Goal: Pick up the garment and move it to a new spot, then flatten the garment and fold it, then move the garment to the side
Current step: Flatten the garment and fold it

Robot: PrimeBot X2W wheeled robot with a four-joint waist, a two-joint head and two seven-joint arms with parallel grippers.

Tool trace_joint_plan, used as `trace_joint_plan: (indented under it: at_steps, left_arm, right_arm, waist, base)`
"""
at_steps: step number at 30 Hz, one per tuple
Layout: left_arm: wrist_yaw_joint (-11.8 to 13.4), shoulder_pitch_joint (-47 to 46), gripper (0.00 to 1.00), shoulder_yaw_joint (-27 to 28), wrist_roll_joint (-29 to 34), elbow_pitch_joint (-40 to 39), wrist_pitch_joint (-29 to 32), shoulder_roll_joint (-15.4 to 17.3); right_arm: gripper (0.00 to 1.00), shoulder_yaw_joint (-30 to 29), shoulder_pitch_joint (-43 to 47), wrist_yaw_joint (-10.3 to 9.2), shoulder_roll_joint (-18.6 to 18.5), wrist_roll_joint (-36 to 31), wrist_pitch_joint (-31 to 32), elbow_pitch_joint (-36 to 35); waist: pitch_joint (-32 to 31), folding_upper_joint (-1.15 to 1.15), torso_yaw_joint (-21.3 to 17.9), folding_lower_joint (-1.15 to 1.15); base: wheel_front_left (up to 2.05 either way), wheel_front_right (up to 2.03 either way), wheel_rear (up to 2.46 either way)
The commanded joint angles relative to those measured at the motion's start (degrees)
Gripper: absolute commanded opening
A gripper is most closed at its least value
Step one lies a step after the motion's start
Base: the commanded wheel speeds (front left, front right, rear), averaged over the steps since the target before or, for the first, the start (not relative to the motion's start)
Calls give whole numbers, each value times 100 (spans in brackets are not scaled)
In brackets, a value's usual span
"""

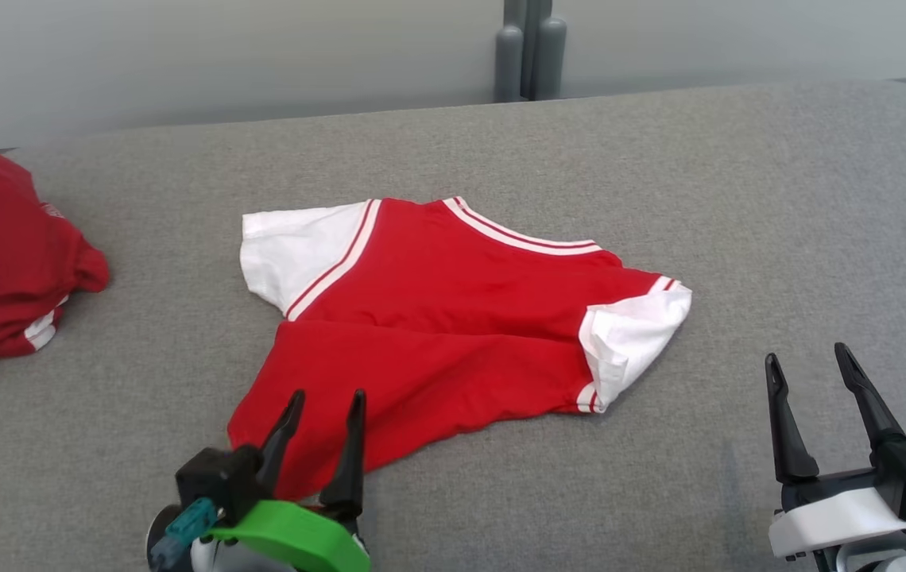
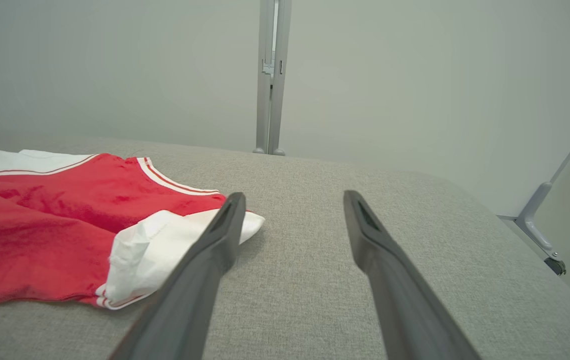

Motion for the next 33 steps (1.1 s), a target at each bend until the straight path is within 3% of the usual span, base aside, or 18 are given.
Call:
trace_joint_plan:
  at_steps: [1, 8, 17, 24, 27, 28, 29, 30, 31, 33]
  left_arm:
    - [6, 237, 100, 140, 114, -96, -17, 61]
    - [-47, 1218, 100, 901, 318, -221, -18, 104]
    - [-281, 1662, 100, 968, -221, 327, 319, 78]
    - [-579, 1390, 100, 1153, -629, 893, 429, -129]
    - [-854, 1255, 100, 1210, -804, 1035, 416, -236]
    - [-991, 1197, 47, 1232, -931, 1070, 507, -237]
    - [-991, 1197, 47, 1232, -931, 1070, 507, -237]
    - [-1063, 1190, 20, 1245, -995, 1040, 585, -243]
    - [-1135, 1201, 0, 1271, -1098, 983, 653, -227]
    - [-1216, 1260, 0, 1338, -1254, 890, 789, -106]
  right_arm:
    - [100, -17, 113, -2, -46, -19, -19, -6]
    - [100, 36, 175, -2, -71, -28, -19, 20]
    - [100, 147, 148, -2, -92, 0, -19, 59]
    - [100, 160, 161, -2, -91, -2, -19, 25]
    - [100, 160, 137, -2, -95, -4, -19, 19]
    - [100, 171, 94, -2, -96, 0, -19, 15]
    - [100, 171, 94, -2, -96, 0, -19, 15]
    - [100, 160, 75, -2, -90, 4, -19, 11]
    - [100, 147, 65, -2, -80, 10, -19, 2]
    - [100, 126, 74, -2, -60, 24, -19, -2]
  waist:
    - [-208, 0, 257, 0]
    - [-237, 0, 362, 0]
    - [-252, 0, 268, 0]
    - [-218, 0, 91, 0]
    - [-192, 0, 15, 0]
    - [-147, 0, -43, 0]
    - [-147, 0, -43, 0]
    - [-125, 0, -70, 0]
    - [-102, 0, -96, 0]
    - [-66, 0, -128, 0]
  base:
    - [0, 0, 0]
    - [0, 0, 0]
    - [0, 0, 0]
    - [0, 0, 0]
    - [0, 0, 0]
    - [0, 0, 0]
    - [0, 0, 0]
    - [0, 0, 0]
    - [0, 0, 0]
    - [0, 0, 0]
